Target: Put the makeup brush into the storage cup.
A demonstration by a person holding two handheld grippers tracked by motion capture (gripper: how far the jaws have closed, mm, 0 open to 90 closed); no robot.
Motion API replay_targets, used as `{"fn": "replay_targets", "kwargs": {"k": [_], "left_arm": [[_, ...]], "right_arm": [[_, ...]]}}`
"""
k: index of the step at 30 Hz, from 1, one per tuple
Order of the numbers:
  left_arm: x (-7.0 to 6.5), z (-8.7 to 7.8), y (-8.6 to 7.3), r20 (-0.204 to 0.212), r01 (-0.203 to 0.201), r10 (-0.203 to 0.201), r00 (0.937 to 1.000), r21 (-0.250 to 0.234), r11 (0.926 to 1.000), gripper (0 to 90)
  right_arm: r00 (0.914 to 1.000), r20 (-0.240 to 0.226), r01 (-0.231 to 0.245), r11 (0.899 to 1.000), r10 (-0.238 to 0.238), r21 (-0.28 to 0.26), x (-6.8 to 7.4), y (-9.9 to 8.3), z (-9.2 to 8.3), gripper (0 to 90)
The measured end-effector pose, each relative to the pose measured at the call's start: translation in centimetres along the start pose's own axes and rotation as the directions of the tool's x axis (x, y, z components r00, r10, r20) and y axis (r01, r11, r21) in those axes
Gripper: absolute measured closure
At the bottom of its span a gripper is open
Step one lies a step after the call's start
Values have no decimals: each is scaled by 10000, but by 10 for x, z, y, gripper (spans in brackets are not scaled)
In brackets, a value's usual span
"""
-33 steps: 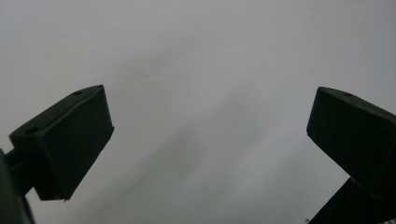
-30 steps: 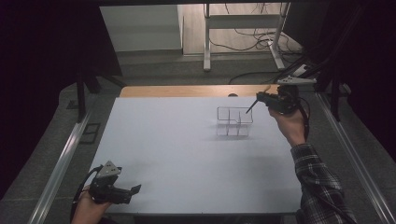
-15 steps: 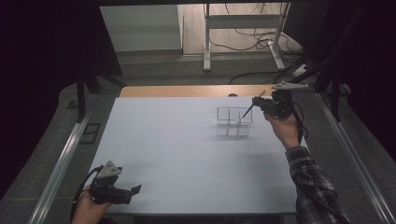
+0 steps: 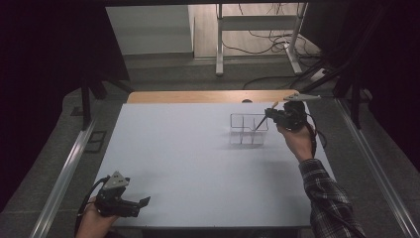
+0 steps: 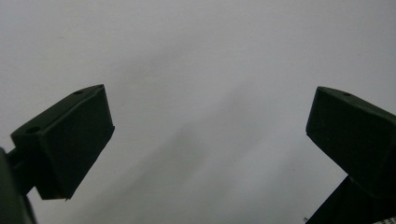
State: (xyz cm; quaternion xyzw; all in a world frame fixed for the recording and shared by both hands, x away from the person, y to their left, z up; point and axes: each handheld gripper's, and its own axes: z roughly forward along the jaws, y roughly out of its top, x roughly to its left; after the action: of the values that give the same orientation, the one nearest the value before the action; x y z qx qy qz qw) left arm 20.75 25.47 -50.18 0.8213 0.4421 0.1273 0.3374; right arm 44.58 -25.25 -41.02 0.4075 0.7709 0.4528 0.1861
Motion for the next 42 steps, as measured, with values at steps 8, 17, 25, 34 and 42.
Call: {"fn": "replay_targets", "kwargs": {"k": [8,17,25,34,42], "left_arm": [[0,0,0,21,-21,21,10000,13,10000,15],[-1,0,0,24,-33,33,10000,14,10000,14],[-1,1,0,39,-68,68,10000,44,10000,14],[-1,1,0,49,-79,79,10000,53,10000,14],[-1,0,0,47,-82,82,10000,46,10000,14]], "right_arm": [[10000,24,24,9999,-24,163,1,-8,7,829],[10000,50,29,9990,-31,439,1,-18,16,829],[9999,13,152,9981,-153,602,2,-20,19,825],[9999,117,-38,9962,28,866,-1,-19,25,154],[9994,356,-21,9926,-22,1213,-3,-22,26,0]]}}
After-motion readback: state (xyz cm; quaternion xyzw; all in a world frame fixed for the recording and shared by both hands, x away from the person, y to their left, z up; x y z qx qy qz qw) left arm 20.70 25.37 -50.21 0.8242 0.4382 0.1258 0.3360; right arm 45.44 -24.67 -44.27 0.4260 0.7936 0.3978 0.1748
